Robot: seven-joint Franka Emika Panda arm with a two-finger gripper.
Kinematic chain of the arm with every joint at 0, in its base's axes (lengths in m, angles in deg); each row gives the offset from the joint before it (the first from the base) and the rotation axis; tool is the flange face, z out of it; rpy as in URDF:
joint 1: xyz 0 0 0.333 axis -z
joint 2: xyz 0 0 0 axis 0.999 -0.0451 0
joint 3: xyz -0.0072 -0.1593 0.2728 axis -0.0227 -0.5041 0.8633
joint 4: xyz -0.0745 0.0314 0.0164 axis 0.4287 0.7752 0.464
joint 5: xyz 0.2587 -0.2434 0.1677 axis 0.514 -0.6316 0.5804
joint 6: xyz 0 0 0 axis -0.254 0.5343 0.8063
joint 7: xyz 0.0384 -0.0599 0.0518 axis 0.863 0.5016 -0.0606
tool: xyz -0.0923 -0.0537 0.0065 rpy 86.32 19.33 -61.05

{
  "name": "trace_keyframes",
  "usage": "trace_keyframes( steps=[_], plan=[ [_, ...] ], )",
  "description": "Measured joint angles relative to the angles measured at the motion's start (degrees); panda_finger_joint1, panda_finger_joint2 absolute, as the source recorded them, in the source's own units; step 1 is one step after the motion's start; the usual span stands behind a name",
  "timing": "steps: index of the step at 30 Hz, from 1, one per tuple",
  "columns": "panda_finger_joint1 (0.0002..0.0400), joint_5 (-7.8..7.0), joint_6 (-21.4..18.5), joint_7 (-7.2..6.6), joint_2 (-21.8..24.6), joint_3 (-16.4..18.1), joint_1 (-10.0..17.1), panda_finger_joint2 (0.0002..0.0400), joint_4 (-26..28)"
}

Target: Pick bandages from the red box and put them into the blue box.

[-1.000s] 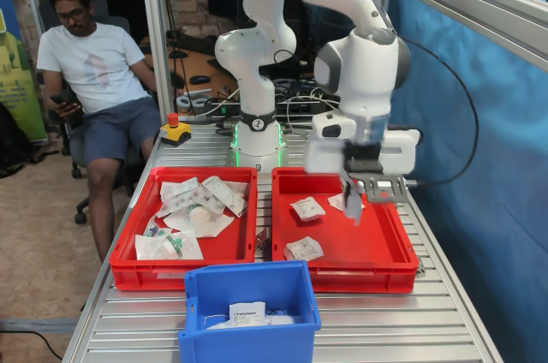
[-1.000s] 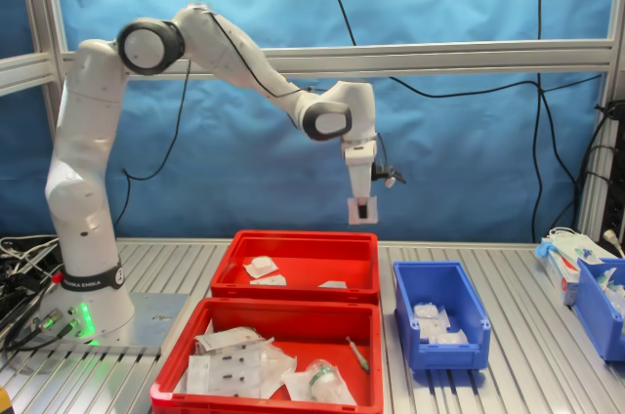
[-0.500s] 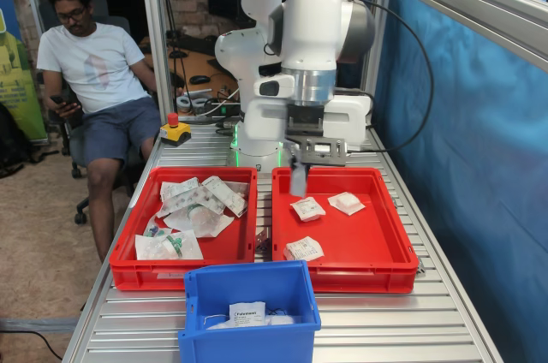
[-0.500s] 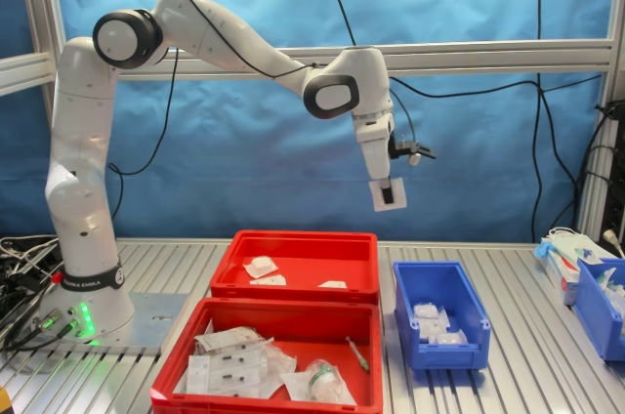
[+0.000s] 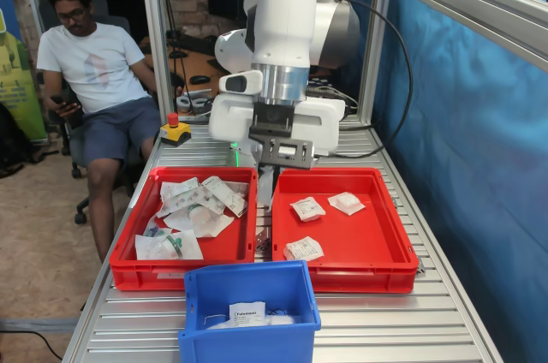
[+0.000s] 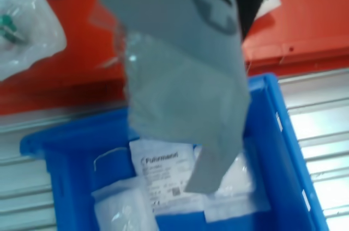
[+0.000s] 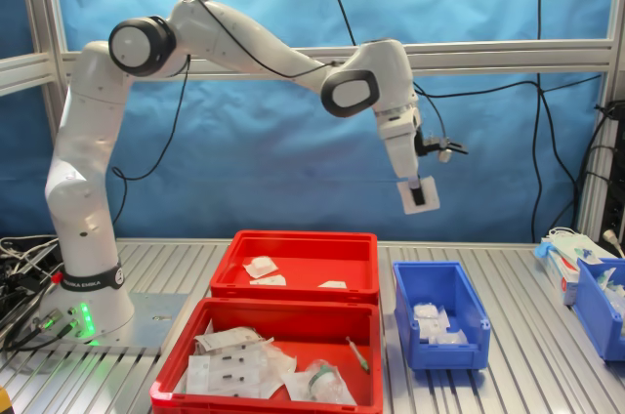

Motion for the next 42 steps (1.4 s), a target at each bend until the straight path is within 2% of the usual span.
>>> trace_keyframes(
  steps=[8, 18, 27, 39, 42],
  plan=[
    [0.0066, 0.76, 0.00, 0.39, -6.43, -0.62, 0.36, 0.0066, 5.81],
    [0.0066, 1.09, 0.00, 0.54, -11.70, -0.70, 0.37, 0.0066, 9.24],
    [0.0066, 1.22, 0.00, 0.55, -13.74, -0.98, 0.38, 0.0066, 10.25],
    [0.0066, 1.30, 0.00, 0.55, -13.82, -1.52, 0.38, 0.0066, 11.31],
    [0.0077, 1.31, 0.00, 0.55, -13.82, -1.59, 0.38, 0.0077, 11.42]
  ],
)
